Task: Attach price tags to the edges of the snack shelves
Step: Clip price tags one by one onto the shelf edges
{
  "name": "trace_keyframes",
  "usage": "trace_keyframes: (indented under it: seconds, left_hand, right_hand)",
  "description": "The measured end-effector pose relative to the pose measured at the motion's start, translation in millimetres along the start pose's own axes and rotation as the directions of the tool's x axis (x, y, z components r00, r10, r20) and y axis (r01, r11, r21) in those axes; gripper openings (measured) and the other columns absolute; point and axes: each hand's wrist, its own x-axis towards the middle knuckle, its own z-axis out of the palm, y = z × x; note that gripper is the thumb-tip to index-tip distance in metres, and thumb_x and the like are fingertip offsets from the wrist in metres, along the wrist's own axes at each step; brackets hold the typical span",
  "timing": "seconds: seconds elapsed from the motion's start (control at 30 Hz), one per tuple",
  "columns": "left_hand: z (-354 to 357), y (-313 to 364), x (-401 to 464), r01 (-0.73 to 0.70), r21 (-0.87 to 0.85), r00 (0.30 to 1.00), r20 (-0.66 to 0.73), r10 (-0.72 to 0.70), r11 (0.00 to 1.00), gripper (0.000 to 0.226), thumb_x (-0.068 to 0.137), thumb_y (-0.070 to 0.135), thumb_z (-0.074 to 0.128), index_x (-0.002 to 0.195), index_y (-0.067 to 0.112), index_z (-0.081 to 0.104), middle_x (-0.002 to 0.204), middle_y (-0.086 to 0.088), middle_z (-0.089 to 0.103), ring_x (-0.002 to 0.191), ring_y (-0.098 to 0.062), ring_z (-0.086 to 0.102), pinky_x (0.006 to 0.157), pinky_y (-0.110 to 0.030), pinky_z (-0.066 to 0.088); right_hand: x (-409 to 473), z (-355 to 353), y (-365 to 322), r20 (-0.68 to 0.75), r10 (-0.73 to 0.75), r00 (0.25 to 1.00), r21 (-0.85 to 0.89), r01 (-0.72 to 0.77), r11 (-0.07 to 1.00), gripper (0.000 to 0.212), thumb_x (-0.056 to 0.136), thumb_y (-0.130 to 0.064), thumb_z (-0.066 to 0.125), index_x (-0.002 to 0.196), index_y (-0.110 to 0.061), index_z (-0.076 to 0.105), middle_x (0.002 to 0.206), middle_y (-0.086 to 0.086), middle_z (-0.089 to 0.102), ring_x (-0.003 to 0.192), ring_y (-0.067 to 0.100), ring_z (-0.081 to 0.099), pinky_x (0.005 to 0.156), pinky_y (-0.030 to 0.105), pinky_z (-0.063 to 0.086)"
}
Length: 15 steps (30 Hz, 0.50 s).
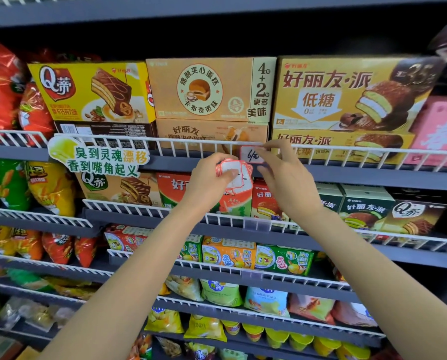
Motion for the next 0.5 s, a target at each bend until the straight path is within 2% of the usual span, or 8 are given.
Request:
trace_keyframes:
  seconds: [0.03,0.07,0.1,0.17,0.23,0.3,0.4,0.5]
  left_hand:
    - [2.7,-0.5,-2.2,0.009,-0.032,1.000,0.002,-0.009,0.999,0.027,0.090,0.016,0.058,0.118,0.017,0.060,0.118,0.000,0.063,0.110,-0.016,0.058,0.094,-0.034,0.048]
    - [6.0,-0.7,-5.3,0.017,-0.062,1.000,0.009,-0.017,0.998,0.023,0.090,0.015,0.058,0.113,0.017,0.061,0.112,0.000,0.065,0.104,-0.015,0.061,0.089,-0.034,0.052]
    - [9.7,-0.8,-8.8,0.022,-0.092,1.000,0.021,-0.020,0.996,0.020,0.090,0.013,0.058,0.109,0.018,0.062,0.108,0.000,0.066,0.099,-0.014,0.063,0.083,-0.032,0.054]
    - [18.4,-0.6,-15.2,0.012,-0.114,0.999,0.050,-0.006,0.993,0.018,0.090,0.011,0.058,0.105,0.021,0.060,0.104,0.001,0.066,0.095,-0.013,0.064,0.080,-0.028,0.054]
    - [28.3,-1.4,-20.8,-0.009,-0.095,0.996,0.085,0.017,0.995,0.018,0.089,0.011,0.059,0.105,0.021,0.058,0.104,0.001,0.065,0.096,-0.014,0.062,0.082,-0.028,0.052]
    - [38.7,-4.1,-24.9,-0.024,-0.050,0.994,0.108,0.029,0.998,0.019,0.089,0.012,0.059,0.107,0.018,0.056,0.108,0.001,0.062,0.101,-0.015,0.058,0.087,-0.032,0.049]
    - [55.3,-9.7,-29.6,-0.022,0.029,0.992,0.128,0.019,0.999,0.026,0.089,0.015,0.059,0.114,0.011,0.055,0.115,-0.003,0.061,0.107,-0.019,0.056,0.093,-0.036,0.045]
    - [69.2,-14.6,-35.9,-0.016,0.035,0.985,0.175,0.010,0.999,0.023,0.089,0.013,0.060,0.111,0.010,0.055,0.107,-0.002,0.062,0.097,-0.017,0.058,0.081,-0.024,0.046]
  right_hand:
    - [-5.8,-2.5,-0.8,0.024,0.041,0.999,0.116,-0.043,0.992,0.035,0.093,-0.014,0.054,0.128,-0.011,0.054,0.131,0.005,0.044,0.088,0.019,0.057,0.069,0.034,0.052]
    - [-11.7,-5.5,-1.1,0.047,0.074,0.996,0.221,-0.083,0.972,0.036,0.095,-0.017,0.052,0.130,-0.012,0.053,0.129,0.002,0.045,0.088,0.014,0.054,0.079,0.026,0.048]
    - [-16.9,-7.9,-0.4,0.090,0.104,0.991,0.317,-0.127,0.940,0.034,0.095,-0.018,0.051,0.129,-0.013,0.055,0.122,0.000,0.049,0.088,0.010,0.052,0.081,0.016,0.042]
    - [-25.5,-10.8,2.7,0.230,0.159,0.960,0.491,-0.256,0.833,0.026,0.096,-0.019,0.050,0.119,-0.013,0.062,0.103,-0.005,0.058,0.084,0.006,0.054,0.071,0.006,0.039]
    - [-33.5,-11.6,9.1,0.316,0.193,0.929,0.592,-0.352,0.725,0.018,0.094,-0.017,0.052,0.103,-0.014,0.068,0.083,-0.009,0.064,0.069,0.002,0.057,0.065,0.015,0.045]
    - [-42.1,-12.2,18.5,0.338,0.226,0.914,0.637,-0.399,0.659,0.012,0.092,-0.012,0.056,0.091,-0.015,0.068,0.071,-0.010,0.064,0.057,-0.001,0.053,0.059,0.018,0.045]
    - [-55.9,-13.9,28.7,0.356,0.249,0.900,0.668,-0.432,0.605,0.012,0.088,-0.005,0.060,0.088,-0.013,0.068,0.074,-0.006,0.066,0.058,-0.005,0.054,0.053,0.008,0.041]
    - [-65.0,-12.5,32.6,0.382,0.277,0.882,0.709,-0.472,0.524,0.015,0.086,0.002,0.060,0.094,-0.007,0.069,0.077,-0.004,0.067,0.058,-0.009,0.057,0.053,0.004,0.040]
